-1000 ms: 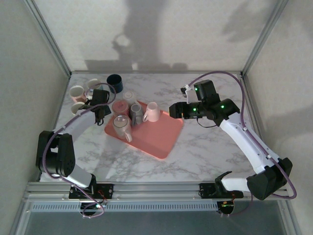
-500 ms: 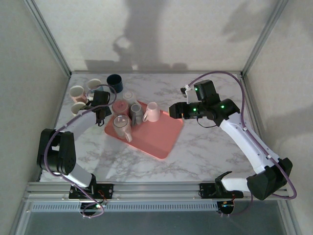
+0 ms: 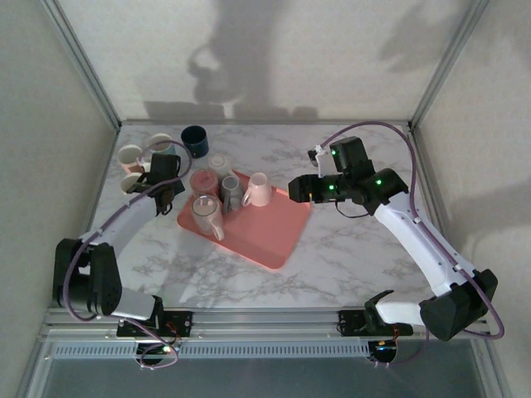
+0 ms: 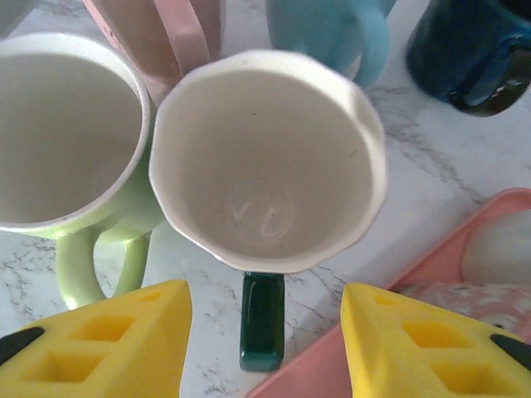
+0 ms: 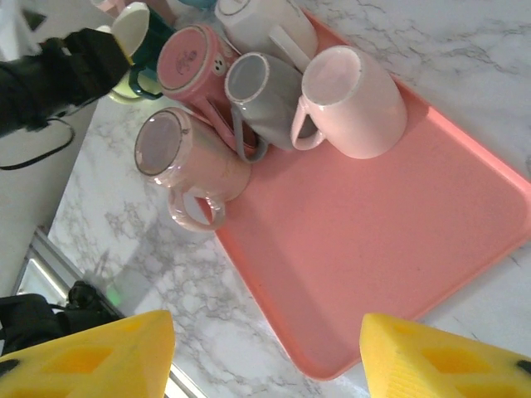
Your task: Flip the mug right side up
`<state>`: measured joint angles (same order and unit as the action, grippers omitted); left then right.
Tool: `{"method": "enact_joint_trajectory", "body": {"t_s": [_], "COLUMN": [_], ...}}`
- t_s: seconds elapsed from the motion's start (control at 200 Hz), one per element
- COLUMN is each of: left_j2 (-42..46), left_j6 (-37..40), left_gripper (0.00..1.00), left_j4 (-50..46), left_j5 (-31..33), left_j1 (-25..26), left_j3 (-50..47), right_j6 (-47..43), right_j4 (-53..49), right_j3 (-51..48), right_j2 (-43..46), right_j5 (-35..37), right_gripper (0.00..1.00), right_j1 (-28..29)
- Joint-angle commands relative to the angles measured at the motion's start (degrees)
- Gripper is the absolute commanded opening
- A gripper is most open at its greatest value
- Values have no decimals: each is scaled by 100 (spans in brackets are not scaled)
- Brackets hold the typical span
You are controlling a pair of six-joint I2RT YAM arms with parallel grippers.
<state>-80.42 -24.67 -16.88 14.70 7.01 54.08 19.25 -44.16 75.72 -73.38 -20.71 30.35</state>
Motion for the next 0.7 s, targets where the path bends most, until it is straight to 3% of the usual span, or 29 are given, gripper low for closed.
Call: {"method": "enact_joint_trajectory", "body": {"t_s": [0.0, 0.235, 0.34, 0.486, 0.691], "left_j2": [450, 1305, 1595, 1782, 1872], "left_j6": [-128, 58, 272, 219, 120], "left_gripper": [52, 54, 54, 54, 54], "left_j4": [-385, -466, -496, -655, -469], "left_j5": [-471, -2154, -2915, -3224, -3596], "left_j1": [-46, -49, -48, -51, -62], "left_j3": [-122, -199, -244, -301, -499], "right_j6": [123, 578, 498, 924, 2295], "right_j4": [-84, 20, -102, -212, -49], "right_j3": [-38, 2, 179, 417, 726], "right_j2": [62, -189, -458, -1009, -1784], "right_j5": [260, 436, 904, 1515, 2211], "right_gripper": [62, 61, 60, 60, 64], "right_j1": [-25, 1, 393, 723, 985]}}
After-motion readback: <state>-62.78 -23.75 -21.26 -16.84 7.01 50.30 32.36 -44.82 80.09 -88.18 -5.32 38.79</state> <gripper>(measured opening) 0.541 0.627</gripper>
